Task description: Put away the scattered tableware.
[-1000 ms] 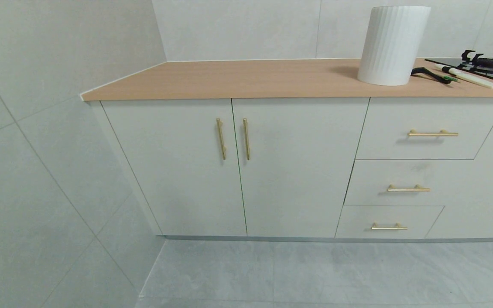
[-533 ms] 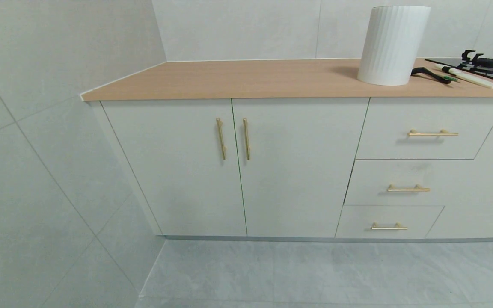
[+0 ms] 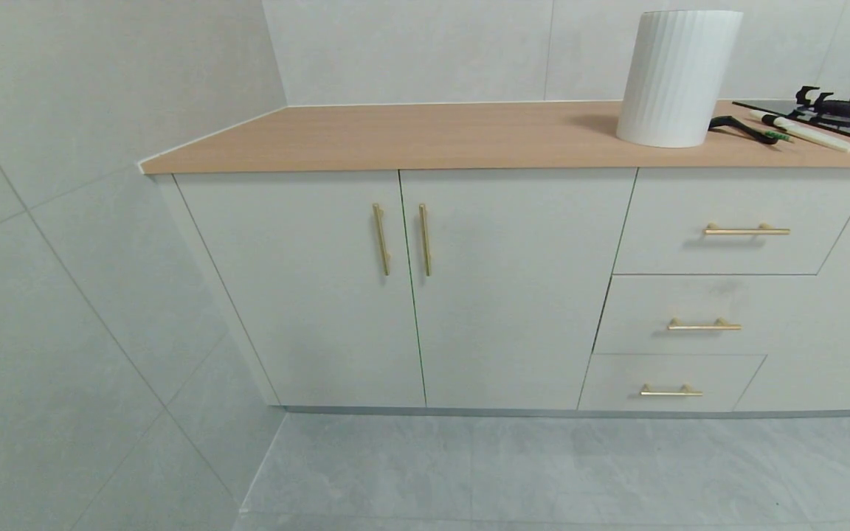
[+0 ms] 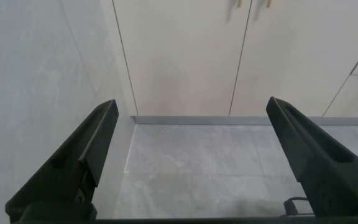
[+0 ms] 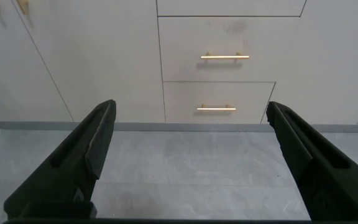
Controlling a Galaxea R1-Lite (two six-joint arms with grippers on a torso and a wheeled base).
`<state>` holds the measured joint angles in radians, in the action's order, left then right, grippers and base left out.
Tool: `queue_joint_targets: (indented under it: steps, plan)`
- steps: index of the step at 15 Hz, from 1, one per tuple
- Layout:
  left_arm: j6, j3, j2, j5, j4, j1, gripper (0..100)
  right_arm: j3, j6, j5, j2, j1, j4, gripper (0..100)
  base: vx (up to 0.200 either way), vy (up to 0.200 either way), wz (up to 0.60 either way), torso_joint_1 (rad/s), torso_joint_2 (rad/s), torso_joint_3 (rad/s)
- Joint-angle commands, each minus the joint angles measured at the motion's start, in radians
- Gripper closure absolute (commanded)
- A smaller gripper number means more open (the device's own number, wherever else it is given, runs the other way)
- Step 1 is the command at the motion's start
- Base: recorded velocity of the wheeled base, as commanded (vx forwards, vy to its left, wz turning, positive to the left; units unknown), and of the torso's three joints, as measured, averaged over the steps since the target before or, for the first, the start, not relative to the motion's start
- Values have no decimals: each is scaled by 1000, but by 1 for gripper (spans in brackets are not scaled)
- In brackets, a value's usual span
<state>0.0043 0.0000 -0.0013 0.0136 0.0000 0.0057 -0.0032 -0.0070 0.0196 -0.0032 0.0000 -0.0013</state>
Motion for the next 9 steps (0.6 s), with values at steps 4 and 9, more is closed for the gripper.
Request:
queue_joint_targets:
  steps: [4, 9]
  plan:
    - [3, 0, 1, -1, -2, 0, 0, 0, -1, 0, 3, 0, 1, 0, 50, 0, 0, 2, 1, 1]
    - [2, 0, 1, -1, -2, 0, 0, 0, -1, 0, 3, 0, 0, 0, 200, 0, 0, 4, 3, 2]
